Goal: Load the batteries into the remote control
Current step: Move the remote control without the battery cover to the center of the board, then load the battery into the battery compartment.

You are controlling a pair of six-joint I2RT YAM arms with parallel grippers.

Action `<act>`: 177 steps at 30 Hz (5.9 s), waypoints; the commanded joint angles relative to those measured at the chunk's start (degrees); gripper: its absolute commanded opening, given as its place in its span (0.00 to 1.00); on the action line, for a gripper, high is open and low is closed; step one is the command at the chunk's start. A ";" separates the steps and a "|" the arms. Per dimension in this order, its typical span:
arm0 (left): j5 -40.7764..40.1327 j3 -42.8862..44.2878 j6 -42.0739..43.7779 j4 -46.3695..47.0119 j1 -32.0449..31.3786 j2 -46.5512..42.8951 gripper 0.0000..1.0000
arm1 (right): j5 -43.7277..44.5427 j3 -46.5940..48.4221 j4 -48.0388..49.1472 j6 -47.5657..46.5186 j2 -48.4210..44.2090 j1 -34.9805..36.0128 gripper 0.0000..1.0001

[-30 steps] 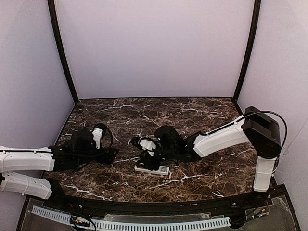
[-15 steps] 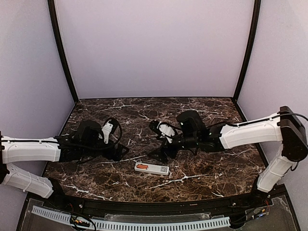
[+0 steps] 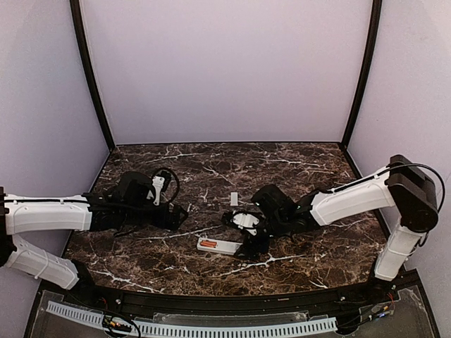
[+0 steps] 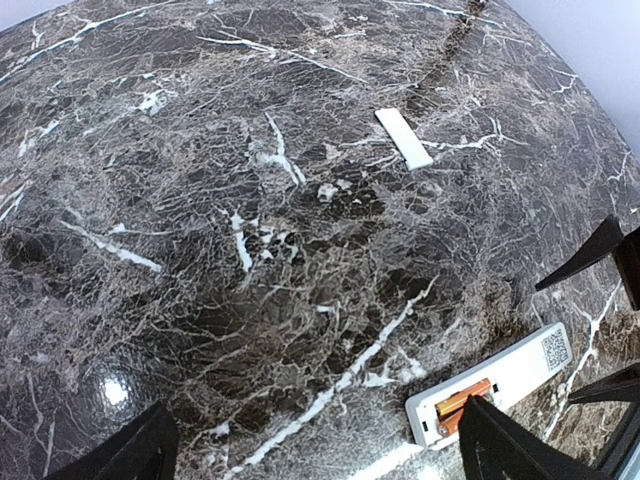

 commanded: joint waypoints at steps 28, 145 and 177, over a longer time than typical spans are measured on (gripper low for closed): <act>10.33 2.82 -0.53 -0.61 2.72 7.94 0.80 | 10.06 6.28 4.81 5.89 12.10 3.17 0.18; 13.87 15.72 7.30 -7.00 4.98 25.21 0.16 | 10.40 15.76 0.82 13.88 18.84 3.63 0.02; 14.70 13.58 7.41 -7.98 2.66 27.43 0.06 | 10.46 16.55 0.78 14.14 19.41 3.69 0.01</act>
